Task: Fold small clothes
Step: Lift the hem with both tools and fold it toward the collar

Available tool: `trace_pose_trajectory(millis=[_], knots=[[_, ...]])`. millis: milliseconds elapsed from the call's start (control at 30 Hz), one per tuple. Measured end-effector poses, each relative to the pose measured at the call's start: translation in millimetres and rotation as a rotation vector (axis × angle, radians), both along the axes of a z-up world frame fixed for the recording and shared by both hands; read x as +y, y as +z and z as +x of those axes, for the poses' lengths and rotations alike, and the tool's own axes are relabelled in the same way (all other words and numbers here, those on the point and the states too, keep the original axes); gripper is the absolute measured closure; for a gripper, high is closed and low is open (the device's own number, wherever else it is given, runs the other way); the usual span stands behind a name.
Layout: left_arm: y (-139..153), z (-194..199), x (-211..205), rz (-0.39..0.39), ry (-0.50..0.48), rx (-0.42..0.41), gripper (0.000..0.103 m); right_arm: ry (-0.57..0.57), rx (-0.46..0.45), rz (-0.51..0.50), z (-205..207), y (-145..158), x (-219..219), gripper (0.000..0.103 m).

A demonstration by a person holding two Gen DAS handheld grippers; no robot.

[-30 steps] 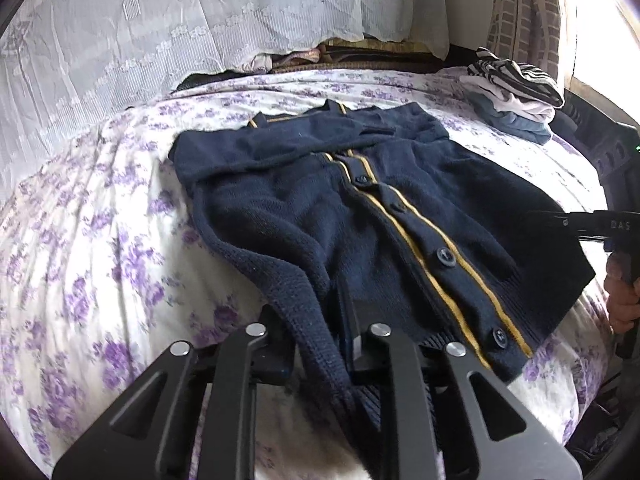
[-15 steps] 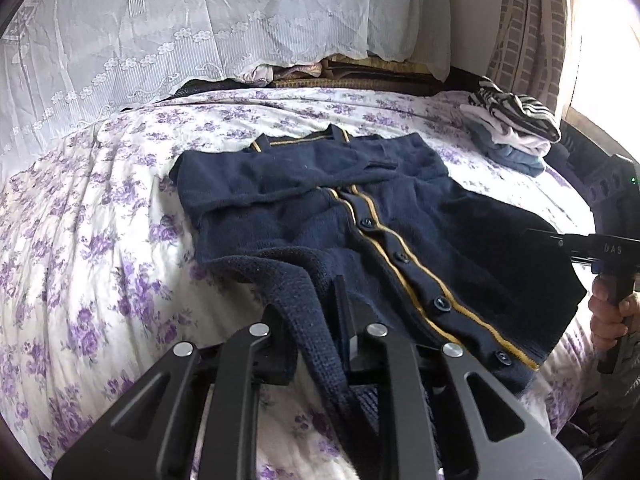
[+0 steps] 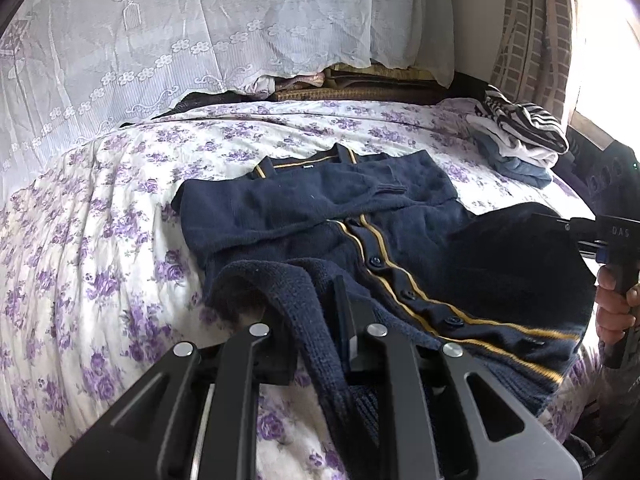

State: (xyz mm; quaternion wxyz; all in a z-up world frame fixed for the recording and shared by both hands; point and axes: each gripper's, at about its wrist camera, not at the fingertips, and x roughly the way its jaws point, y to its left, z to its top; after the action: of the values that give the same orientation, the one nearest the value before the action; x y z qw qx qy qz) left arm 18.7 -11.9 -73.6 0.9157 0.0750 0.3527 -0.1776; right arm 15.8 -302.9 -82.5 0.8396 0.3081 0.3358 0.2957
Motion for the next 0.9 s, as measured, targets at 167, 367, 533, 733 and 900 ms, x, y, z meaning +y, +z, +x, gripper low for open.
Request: trace_pose_trajectory(millis=[167, 367, 533, 733, 900], knots=[[6, 13, 0, -0.010, 0.009, 0.001, 0.089, 0.003, 0.001, 0.005, 16, 8, 2, 0.089], [12, 26, -2, -0.016, 0.012, 0.000, 0.089, 0.007, 0.004, 0.013, 32, 14, 3, 0.089], [15, 33, -2, -0.018, 0.012, 0.000, 0.089, 0.007, 0.012, 0.025, 40, 16, 2, 0.089], [19, 46, -3, -0.016, 0.014, 0.001, 0.089, 0.004, 0.017, 0.031, 52, 19, 0, 0.089], [21, 56, -6, -0.012, 0.015, 0.004, 0.089, 0.002, 0.018, 0.030, 56, 20, 0, 0.089]])
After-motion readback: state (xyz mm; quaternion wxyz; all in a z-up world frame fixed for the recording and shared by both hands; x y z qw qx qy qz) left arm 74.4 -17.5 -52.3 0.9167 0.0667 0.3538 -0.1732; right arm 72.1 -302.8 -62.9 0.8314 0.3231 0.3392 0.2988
